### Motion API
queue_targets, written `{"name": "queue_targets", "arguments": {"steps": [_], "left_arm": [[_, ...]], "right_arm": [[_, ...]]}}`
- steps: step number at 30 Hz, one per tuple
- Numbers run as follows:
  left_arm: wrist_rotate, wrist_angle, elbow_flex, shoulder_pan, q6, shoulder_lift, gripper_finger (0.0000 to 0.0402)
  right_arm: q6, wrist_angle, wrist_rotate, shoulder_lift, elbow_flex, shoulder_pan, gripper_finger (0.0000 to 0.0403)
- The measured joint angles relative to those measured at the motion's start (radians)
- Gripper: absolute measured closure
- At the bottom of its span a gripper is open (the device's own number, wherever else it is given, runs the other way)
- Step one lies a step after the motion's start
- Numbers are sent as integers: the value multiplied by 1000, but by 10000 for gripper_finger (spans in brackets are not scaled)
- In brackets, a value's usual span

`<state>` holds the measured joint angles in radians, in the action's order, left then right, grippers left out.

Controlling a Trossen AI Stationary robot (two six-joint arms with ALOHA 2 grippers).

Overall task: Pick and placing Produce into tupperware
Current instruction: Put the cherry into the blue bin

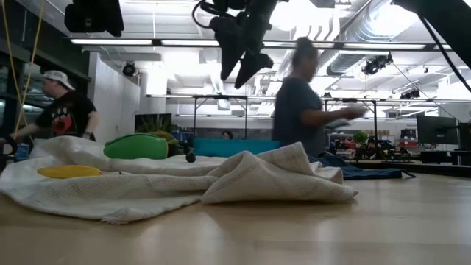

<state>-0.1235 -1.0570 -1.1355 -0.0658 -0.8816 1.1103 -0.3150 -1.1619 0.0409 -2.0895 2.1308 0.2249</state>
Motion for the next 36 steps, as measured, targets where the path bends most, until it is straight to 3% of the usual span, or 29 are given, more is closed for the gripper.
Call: {"name": "queue_targets", "arguments": {"steps": [6,15,19,28,36], "left_arm": [[26,-3,0,0,22,0,355],[26,-1,0,0,50,0,355],[26,-1,0,0,67,0,355],[26,1,0,0,89,0,355],[18,1,0,0,89,0,355]], "right_arm": [[-73,99,-18,74,-189,-41,163],[-322,315,-34,394,-654,-97,163],[-422,352,-31,495,-790,-148,168],[-471,335,-16,454,-837,-238,195],[-465,323,9,377,-837,-238,196]]}}
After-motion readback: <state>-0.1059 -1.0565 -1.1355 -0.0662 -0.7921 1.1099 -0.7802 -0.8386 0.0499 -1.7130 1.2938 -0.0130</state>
